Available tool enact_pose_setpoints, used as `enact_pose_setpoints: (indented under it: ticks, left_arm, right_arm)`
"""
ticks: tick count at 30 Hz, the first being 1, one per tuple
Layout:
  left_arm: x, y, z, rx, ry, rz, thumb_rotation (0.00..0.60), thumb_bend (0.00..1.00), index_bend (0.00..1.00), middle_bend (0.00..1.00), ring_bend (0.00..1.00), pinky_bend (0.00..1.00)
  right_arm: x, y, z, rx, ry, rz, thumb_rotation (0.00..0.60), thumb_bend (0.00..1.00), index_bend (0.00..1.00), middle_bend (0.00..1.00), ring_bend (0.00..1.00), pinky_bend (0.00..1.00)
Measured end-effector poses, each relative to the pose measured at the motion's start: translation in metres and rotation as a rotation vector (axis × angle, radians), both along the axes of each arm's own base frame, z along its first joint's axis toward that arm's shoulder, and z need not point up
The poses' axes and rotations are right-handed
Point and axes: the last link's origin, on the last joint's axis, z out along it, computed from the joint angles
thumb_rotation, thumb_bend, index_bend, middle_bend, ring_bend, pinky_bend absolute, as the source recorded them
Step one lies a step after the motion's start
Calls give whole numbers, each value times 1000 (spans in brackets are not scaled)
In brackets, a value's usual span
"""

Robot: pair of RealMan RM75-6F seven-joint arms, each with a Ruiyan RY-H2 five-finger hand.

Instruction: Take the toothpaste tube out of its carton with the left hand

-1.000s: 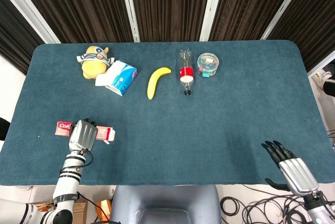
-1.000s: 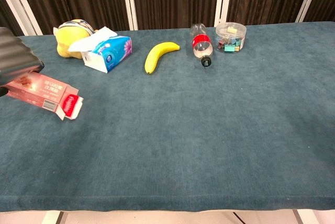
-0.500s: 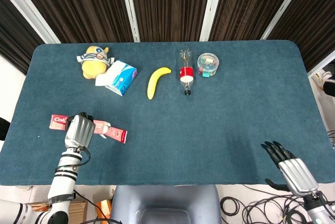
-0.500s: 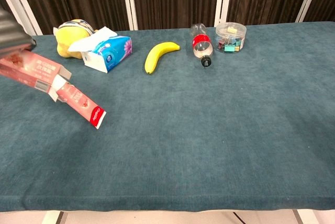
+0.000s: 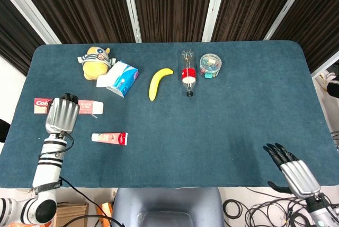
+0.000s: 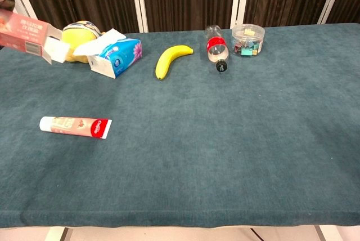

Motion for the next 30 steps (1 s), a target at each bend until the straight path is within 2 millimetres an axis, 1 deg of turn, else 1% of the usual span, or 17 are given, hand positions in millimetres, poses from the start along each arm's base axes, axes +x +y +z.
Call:
enact_pose_setpoints:
  ticks: [3,5,10,14,20,23,28,30]
  left_arm:
    - [-5,-7,-3,-74,-133,38,600,529,621,606,945,978]
    - [-11,-16,-6,-132,-212,66,600,530,620,606,945,978]
    - [-27,-40,-16,-193,-289,67,600,526,616,604,941,977]
    - [-46,-63,-35,-238,-350,88,600,524,609,595,933,972]
    - [-67,-72,-63,-277,-384,144,600,524,558,543,920,961]
    - [-74,-73,-72,-297,-398,173,600,504,476,487,907,950]
    - [-83,-72,-85,-317,-421,205,600,446,294,394,872,921]
    - [-87,-72,-88,-322,-423,214,600,413,252,360,867,917]
  right_arm:
    - [0,0,-1,2,3,-2,600,127,6,50,0,244]
    - [0,0,0,0,3,-2,600,127,6,50,0,244]
    - [0,-1,-1,-4,7,-3,600,127,6,50,0,244]
    - [0,-1,-2,0,10,-3,600,127,6,50,0,244]
    - [-1,-1,-1,-1,12,-4,600,127,6,50,0,244]
    - [-1,-1,-2,1,13,-4,600,127,6,50,0,244]
    - [-1,-1,-2,4,16,-6,600,127,6,49,0,244]
    - [-1,-1,-2,3,15,-8,600,127,7,50,0,244]
